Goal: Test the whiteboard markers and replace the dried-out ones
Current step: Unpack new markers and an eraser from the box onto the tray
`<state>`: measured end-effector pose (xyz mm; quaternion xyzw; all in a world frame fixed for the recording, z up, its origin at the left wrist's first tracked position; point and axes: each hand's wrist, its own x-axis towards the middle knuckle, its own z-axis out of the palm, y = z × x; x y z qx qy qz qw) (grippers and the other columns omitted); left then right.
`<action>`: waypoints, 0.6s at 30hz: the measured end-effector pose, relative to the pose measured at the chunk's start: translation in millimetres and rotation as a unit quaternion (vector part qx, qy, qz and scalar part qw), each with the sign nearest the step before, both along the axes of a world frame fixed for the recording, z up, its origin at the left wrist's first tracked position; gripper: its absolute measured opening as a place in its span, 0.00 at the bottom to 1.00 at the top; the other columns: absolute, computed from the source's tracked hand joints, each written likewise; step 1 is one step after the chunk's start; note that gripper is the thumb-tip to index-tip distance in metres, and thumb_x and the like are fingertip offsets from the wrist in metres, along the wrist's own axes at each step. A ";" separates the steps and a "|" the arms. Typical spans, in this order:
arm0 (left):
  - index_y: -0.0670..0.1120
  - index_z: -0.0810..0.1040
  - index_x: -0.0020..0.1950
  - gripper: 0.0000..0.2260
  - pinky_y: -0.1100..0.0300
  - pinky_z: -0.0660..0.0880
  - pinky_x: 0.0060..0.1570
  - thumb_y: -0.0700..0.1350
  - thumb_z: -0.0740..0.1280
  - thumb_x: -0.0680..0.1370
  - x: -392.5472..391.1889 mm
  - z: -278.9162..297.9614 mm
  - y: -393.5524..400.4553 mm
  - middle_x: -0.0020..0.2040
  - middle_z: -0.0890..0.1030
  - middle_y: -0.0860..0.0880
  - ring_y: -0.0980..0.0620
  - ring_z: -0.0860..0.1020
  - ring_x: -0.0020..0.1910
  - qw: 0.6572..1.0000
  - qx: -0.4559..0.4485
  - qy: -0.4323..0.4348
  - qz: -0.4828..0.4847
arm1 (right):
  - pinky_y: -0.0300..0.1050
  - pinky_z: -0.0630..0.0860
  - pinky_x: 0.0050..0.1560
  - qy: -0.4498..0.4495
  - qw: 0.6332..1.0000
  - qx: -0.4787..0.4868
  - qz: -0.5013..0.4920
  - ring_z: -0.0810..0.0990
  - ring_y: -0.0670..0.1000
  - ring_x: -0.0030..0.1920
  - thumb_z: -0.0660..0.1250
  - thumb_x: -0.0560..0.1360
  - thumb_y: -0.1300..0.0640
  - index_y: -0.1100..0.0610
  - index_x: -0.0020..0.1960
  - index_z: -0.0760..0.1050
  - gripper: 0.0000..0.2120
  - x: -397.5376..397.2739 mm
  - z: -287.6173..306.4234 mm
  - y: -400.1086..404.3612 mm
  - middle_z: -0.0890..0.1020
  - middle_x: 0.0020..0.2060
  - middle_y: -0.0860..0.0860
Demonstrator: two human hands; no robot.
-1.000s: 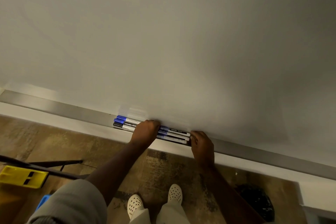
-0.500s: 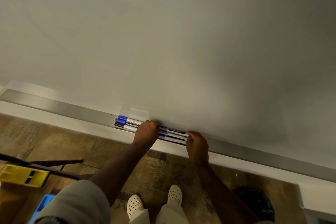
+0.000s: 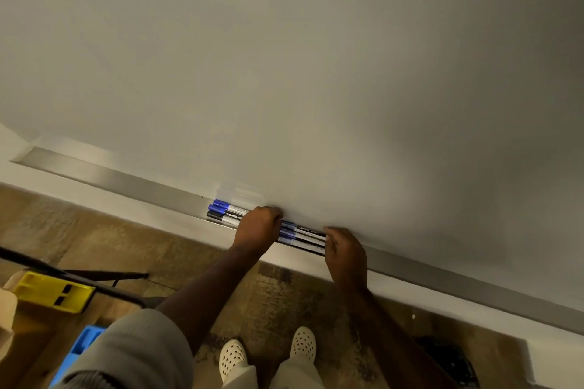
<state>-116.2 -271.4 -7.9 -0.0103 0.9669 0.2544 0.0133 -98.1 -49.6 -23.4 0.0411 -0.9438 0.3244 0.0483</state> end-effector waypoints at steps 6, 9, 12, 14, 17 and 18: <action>0.49 0.82 0.51 0.07 0.56 0.80 0.42 0.50 0.67 0.79 14.8 13.5 -9.5 0.45 0.85 0.50 0.50 0.82 0.41 0.998 0.002 0.053 0.030 | 0.48 0.83 0.49 0.030 0.993 0.020 0.114 0.83 0.51 0.53 0.66 0.78 0.54 0.56 0.59 0.81 0.12 -9.5 20.1 -27.2 0.84 0.54 0.52; 0.48 0.83 0.52 0.10 0.62 0.77 0.39 0.52 0.66 0.79 33.3 27.5 -21.8 0.46 0.86 0.51 0.52 0.84 0.41 0.992 -0.004 0.099 0.080 | 0.49 0.84 0.50 0.050 0.974 0.032 0.220 0.83 0.54 0.54 0.71 0.75 0.56 0.57 0.61 0.80 0.16 -14.4 31.4 -51.0 0.84 0.55 0.54; 0.50 0.82 0.56 0.13 0.61 0.77 0.41 0.54 0.63 0.79 60.7 38.8 -42.8 0.49 0.86 0.53 0.52 0.83 0.46 0.979 -0.008 0.134 0.152 | 0.50 0.78 0.61 0.067 0.936 0.032 0.343 0.79 0.54 0.62 0.68 0.77 0.51 0.56 0.69 0.74 0.22 -17.9 41.2 -83.6 0.80 0.62 0.53; 0.51 0.81 0.59 0.14 0.57 0.77 0.45 0.55 0.63 0.79 84.7 42.1 -60.0 0.53 0.85 0.53 0.51 0.82 0.52 0.969 -0.015 0.150 0.197 | 0.48 0.72 0.69 0.077 0.905 0.049 0.415 0.73 0.52 0.69 0.62 0.80 0.43 0.56 0.74 0.68 0.27 -17.7 44.9 -109.6 0.76 0.69 0.53; 0.50 0.77 0.66 0.19 0.53 0.77 0.54 0.57 0.62 0.79 129.4 46.4 -84.1 0.60 0.82 0.50 0.48 0.79 0.60 0.954 -0.036 0.138 0.263 | 0.48 0.63 0.75 0.085 0.852 0.073 0.512 0.64 0.52 0.76 0.58 0.80 0.38 0.56 0.79 0.60 0.33 -10.7 46.2 -154.5 0.68 0.76 0.53; 0.49 0.76 0.68 0.21 0.51 0.77 0.57 0.58 0.60 0.79 146.4 46.5 -90.8 0.62 0.81 0.49 0.47 0.78 0.63 0.948 -0.046 0.131 0.287 | 0.50 0.61 0.76 0.088 0.832 0.078 0.542 0.62 0.52 0.77 0.57 0.80 0.37 0.56 0.79 0.58 0.34 -5.9 45.8 -170.2 0.66 0.77 0.53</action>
